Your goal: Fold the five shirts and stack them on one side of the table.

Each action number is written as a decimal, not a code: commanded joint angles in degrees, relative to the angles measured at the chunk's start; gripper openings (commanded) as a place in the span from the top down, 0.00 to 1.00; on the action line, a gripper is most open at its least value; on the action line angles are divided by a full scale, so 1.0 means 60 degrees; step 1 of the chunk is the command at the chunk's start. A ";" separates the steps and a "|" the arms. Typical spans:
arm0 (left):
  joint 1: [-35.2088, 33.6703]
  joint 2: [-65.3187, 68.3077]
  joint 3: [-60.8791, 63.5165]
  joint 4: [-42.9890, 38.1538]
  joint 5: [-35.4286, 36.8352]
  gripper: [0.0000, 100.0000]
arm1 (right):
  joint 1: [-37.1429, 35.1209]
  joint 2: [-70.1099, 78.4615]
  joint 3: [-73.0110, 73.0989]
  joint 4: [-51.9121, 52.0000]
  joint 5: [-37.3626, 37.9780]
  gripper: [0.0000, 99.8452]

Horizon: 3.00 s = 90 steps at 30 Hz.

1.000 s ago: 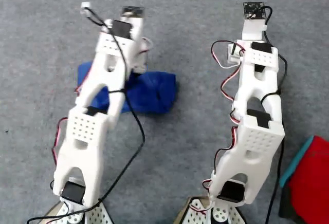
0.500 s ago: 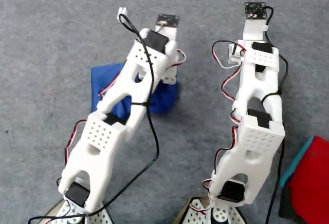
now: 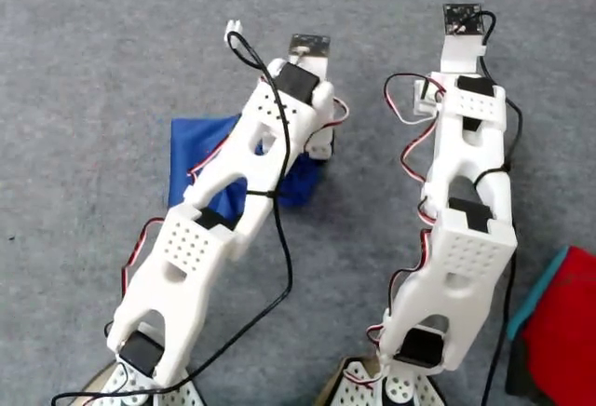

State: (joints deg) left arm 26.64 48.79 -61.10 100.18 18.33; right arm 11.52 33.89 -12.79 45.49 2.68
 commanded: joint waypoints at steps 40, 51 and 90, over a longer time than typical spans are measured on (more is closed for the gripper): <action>-0.1597 0.0696 -0.0645 0.0103 0.1026 0.98 | 0.0081 -0.0300 -0.0095 -0.0205 -0.0073 0.94; -0.0103 -0.1004 0.1553 0.0117 0.0967 0.98 | 0.0637 -0.0168 -0.0242 -0.0498 -0.0103 0.94; -0.0923 -0.1502 0.2359 -0.3253 0.0879 0.98 | 0.0608 -0.0168 -0.0242 -0.0469 -0.0103 0.94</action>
State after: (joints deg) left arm 21.54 37.45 -44.57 86.11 23.69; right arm 14.51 33.89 -12.79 43.38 2.68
